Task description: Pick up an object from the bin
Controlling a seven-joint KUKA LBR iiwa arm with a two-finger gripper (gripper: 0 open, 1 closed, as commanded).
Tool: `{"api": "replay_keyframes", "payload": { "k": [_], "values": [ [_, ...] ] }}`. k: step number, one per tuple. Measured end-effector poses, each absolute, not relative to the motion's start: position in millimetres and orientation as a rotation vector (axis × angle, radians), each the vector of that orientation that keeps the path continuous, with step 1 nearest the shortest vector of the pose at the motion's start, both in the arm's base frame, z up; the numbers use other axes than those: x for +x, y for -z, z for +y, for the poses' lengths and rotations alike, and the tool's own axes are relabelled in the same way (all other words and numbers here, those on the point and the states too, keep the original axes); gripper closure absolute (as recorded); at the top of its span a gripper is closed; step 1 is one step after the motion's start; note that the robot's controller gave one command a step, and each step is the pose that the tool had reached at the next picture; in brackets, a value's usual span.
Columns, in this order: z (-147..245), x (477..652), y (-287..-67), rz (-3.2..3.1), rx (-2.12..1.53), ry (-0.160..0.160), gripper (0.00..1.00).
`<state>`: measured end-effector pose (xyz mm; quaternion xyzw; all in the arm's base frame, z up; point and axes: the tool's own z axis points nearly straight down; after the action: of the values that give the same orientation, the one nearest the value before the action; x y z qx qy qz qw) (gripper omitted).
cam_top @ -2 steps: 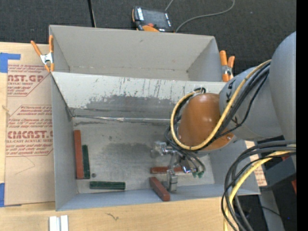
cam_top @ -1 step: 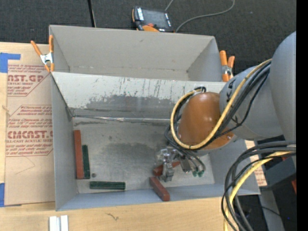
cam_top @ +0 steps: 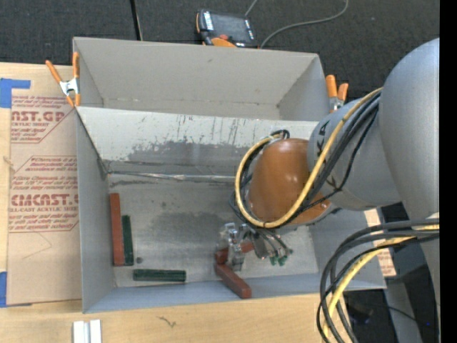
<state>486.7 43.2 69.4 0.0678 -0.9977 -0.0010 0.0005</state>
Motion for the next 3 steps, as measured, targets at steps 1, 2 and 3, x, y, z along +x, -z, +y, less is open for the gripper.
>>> {"api": "replay_keyframes", "payload": {
  "k": [1,2,3],
  "values": [
    [39.0,483.3,-69.6,-3.132,0.224,0.002,1.0],
    [55.2,482.9,-69.5,-3.134,0.208,0.002,1.0],
    [56.4,480.0,-69.3,-3.132,0.231,0.002,1.0]
  ]
}}
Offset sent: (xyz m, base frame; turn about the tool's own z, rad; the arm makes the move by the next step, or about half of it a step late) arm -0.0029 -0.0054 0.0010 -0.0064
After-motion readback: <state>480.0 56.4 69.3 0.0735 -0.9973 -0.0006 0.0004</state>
